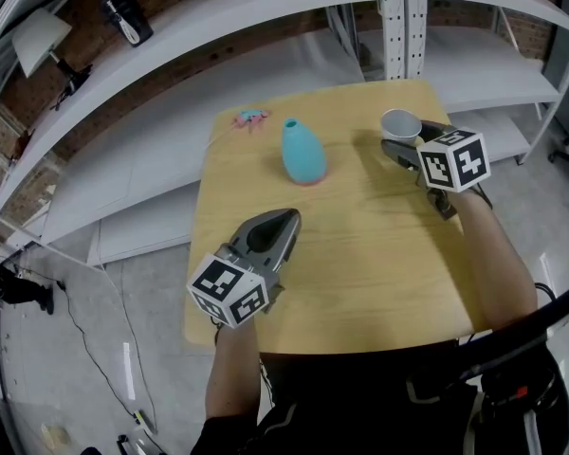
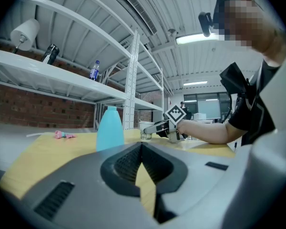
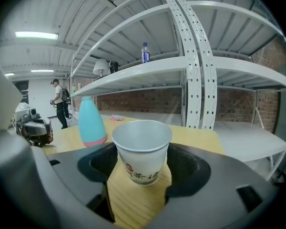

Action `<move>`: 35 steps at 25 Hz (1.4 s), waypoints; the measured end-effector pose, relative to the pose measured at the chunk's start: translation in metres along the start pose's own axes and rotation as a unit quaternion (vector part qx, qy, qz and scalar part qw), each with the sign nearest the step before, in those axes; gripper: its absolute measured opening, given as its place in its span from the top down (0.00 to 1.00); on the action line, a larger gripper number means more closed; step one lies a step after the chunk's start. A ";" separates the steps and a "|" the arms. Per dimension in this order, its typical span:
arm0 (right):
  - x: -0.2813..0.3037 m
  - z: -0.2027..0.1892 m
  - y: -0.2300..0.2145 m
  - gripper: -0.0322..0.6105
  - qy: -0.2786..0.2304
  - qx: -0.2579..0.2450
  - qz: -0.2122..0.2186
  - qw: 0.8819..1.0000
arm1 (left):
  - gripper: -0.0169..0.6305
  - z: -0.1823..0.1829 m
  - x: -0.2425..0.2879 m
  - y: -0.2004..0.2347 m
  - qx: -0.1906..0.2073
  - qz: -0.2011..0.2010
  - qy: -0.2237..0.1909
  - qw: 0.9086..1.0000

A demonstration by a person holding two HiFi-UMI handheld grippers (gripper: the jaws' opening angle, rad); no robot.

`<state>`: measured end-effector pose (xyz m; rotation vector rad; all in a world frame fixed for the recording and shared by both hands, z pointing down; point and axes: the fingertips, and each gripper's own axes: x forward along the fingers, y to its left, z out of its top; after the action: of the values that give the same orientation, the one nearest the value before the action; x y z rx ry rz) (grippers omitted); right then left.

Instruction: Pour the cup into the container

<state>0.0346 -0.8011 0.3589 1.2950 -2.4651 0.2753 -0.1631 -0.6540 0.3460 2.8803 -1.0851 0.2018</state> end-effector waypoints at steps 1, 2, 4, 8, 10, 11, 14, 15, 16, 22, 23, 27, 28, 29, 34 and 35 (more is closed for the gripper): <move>-0.001 0.000 0.000 0.47 -0.003 0.000 0.001 1.000 | 0.98 0.000 0.000 0.000 0.000 0.001 0.000 1.000; -0.002 0.000 0.000 0.45 -0.006 0.001 0.001 1.000 | 0.98 0.000 0.000 0.000 0.000 0.001 0.000 1.000; -0.007 0.002 -0.001 0.36 -0.012 0.005 0.005 1.000 | 0.98 -0.001 0.001 0.001 0.000 0.002 0.000 1.000; -0.031 0.017 -0.004 0.34 -0.040 0.006 -0.005 0.999 | 0.98 -0.001 0.001 0.002 -0.002 0.002 0.001 1.000; -0.046 0.022 -0.002 0.35 -0.052 0.004 -0.012 0.999 | 0.98 -0.001 0.001 0.003 -0.003 0.005 0.002 1.000; -0.054 0.025 0.000 0.35 -0.060 0.007 -0.012 0.998 | 0.98 -0.001 0.001 0.004 -0.004 0.009 0.002 1.000; -0.076 0.030 0.009 0.35 -0.086 0.018 -0.006 0.996 | 0.98 0.004 -0.002 0.003 -0.026 0.014 -0.008 1.000; -0.082 0.031 0.014 0.36 -0.093 0.017 -0.003 0.996 | 0.98 0.009 -0.003 0.002 -0.032 0.013 -0.017 0.999; -0.087 0.032 0.019 0.40 -0.099 0.014 -0.001 0.995 | 0.98 0.016 -0.005 0.000 -0.032 0.012 -0.026 0.999; -0.108 0.040 0.052 0.77 -0.134 -0.009 0.012 0.991 | 0.98 0.050 -0.010 -0.014 -0.006 0.013 -0.055 0.998; -0.111 0.042 0.057 0.82 -0.141 -0.008 0.013 0.990 | 0.98 0.050 -0.010 -0.018 0.000 0.011 -0.053 0.999; -0.117 0.038 0.073 0.95 -0.147 -0.004 0.023 0.989 | 0.98 0.047 -0.008 -0.029 0.000 0.007 -0.051 0.999; -0.117 0.037 0.076 0.95 -0.146 -0.004 0.028 0.989 | 0.98 0.048 -0.007 -0.030 -0.001 0.008 -0.052 0.999; -0.117 0.036 0.079 0.95 -0.146 -0.005 0.032 0.989 | 0.98 0.049 -0.006 -0.031 0.002 0.012 -0.051 0.999; -0.120 0.032 0.084 0.95 -0.140 -0.017 0.036 0.989 | 0.98 0.046 0.004 -0.042 0.025 0.018 -0.034 0.999; -0.121 0.031 0.085 0.95 -0.138 -0.021 0.035 0.990 | 0.98 0.048 0.004 -0.045 0.021 0.015 -0.036 0.999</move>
<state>0.0217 -0.6717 0.2831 1.3083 -2.7336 0.0630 -0.1255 -0.6275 0.2992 2.9313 -1.1503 0.1257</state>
